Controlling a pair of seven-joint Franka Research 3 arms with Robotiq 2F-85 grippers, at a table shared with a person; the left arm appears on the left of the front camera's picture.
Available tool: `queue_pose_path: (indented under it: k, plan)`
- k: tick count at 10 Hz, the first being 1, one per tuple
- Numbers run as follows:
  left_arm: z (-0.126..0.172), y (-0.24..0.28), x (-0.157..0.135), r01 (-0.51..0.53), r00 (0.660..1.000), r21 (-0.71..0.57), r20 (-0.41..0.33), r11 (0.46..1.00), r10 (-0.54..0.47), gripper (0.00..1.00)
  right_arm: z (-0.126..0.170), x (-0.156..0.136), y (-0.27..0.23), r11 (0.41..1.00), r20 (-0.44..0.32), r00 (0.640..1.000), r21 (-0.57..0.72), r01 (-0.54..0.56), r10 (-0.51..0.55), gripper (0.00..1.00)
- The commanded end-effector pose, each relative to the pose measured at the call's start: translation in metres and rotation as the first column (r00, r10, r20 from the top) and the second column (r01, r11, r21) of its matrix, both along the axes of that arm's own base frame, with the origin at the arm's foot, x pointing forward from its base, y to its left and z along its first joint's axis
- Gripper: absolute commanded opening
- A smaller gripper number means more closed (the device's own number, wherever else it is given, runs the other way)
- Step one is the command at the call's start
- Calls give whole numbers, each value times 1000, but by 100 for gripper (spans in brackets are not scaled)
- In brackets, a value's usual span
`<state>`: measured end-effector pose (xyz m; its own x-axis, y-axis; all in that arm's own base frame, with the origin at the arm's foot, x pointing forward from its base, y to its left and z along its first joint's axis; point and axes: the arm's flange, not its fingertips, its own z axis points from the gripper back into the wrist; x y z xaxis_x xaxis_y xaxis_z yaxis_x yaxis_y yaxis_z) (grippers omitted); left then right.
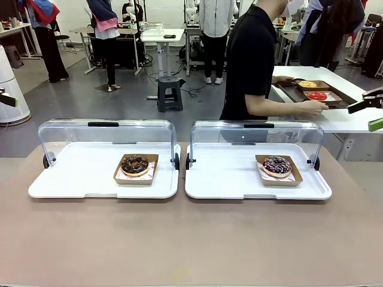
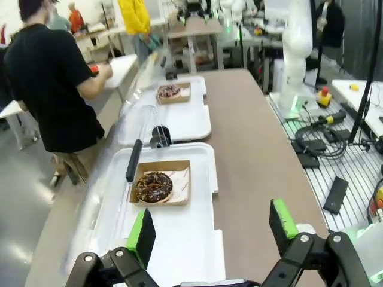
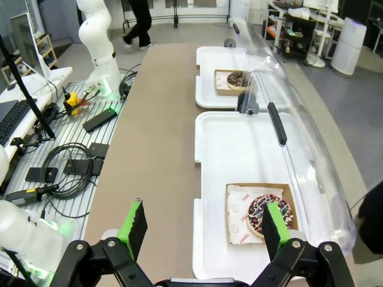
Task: Provide the desired donut to the person.
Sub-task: Place the picked Paper togo box onto the Handle tray extended by the person.
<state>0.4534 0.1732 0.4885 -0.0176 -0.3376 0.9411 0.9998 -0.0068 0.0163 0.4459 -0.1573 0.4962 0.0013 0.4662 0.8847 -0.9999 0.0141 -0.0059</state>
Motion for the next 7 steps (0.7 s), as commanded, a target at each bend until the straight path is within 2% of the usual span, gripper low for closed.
queue_pose_path:
  k: [1,3,4,5,7]
  plan:
    - [17,13,14,-22,998,-86,61,996,27,100,-1,0,2,1000,-2,1000,6,-7,7,100]
    - [19,15,13,-88,987,-58,131,994,95,100,-1,0,2,1000,-2,1000,6,-7,7,100]
    - [18,16,21,-118,984,-26,128,993,120,100,-1,0,2,1000,-2,1000,6,-7,7,100]
    - [14,21,12,-61,996,-73,68,996,65,100,-1,0,2,1000,-2,1000,6,-7,7,100]
    - [14,21,12,-61,996,-73,68,996,65,100,-1,0,2,1000,-2,1000,6,-7,7,100]
